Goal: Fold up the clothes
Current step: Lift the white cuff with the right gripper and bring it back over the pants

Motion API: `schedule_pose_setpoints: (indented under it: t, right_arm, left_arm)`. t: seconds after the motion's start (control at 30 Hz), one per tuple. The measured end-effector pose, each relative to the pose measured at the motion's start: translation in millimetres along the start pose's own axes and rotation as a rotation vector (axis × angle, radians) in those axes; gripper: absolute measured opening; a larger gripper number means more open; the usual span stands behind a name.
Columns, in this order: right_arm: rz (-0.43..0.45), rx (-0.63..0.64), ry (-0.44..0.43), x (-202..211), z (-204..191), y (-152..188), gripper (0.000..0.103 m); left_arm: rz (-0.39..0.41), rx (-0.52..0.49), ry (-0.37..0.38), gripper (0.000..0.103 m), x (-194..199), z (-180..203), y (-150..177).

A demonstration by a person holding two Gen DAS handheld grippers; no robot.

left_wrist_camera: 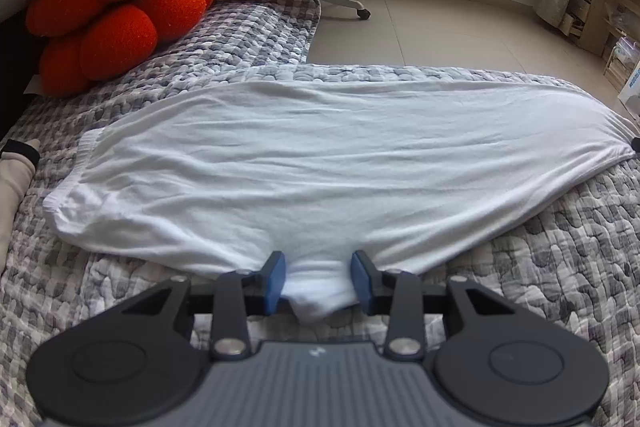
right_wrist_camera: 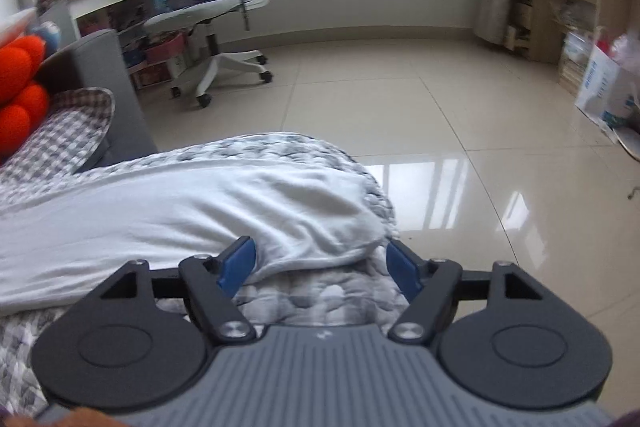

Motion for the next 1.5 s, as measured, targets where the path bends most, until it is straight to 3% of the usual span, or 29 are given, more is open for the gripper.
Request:
schedule_pose_setpoints:
  t: [0.1, 0.27, 0.33, 0.47, 0.57, 0.73, 0.93, 1.23, 1.5]
  right_arm:
    - [0.002, -0.091, 0.103, 9.7, 5.4, -1.6, 0.073]
    - [-0.047, -0.220, 0.027, 31.0, 10.9, 1.8, 0.073]
    - [-0.072, -0.312, -0.048, 39.1, 15.3, 2.6, 0.073]
    - [-0.152, -0.501, -0.282, 38.9, 23.8, 10.3, 0.073]
    - [-0.183, -0.516, -0.335, 32.0, 15.3, 9.6, 0.073]
    - [-0.146, -0.526, -0.313, 16.8, 6.7, 1.0, 0.074]
    - [-0.102, -0.422, -0.153, -0.5, -14.5, -11.7, 0.074]
    - [-0.035, -0.323, -0.045, -20.2, -33.1, -16.8, 0.074]
    - [0.013, -0.372, -0.040, -18.0, -28.5, -15.5, 0.034]
  left_arm:
    - [0.009, 0.006, 0.002, 0.039, 1.1, -0.6, 3.2]
    - [-0.003, -0.018, 0.003, 0.042, 6.5, -3.2, 7.9]
    - [-0.008, -0.029, 0.008, 0.041, 8.4, -4.6, 10.1]
    - [-0.012, -0.039, 0.018, 0.042, 9.4, -7.8, 11.6]
    - [-0.016, -0.036, 0.026, 0.042, 9.1, -9.7, 11.4]
    - [-0.020, -0.030, 0.035, 0.042, 9.7, -11.7, 12.7]
    - [-0.028, -0.020, 0.036, 0.042, 8.3, -11.3, 10.8]
    - [-0.040, -0.018, 0.029, 0.043, 7.2, -9.9, 8.2]
    - [-0.049, -0.018, 0.023, 0.043, 6.5, -8.7, 6.4]
Point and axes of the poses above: each gripper's, at about its wrist camera, not at the fingertips, and x roughly against the way its jaws point, z to its right, y to its underside, the point moved 1 cm from there along -x, roughly the way its jaws point, and after that the axes turned 11 degrees about -z, right-handed, at the moved point
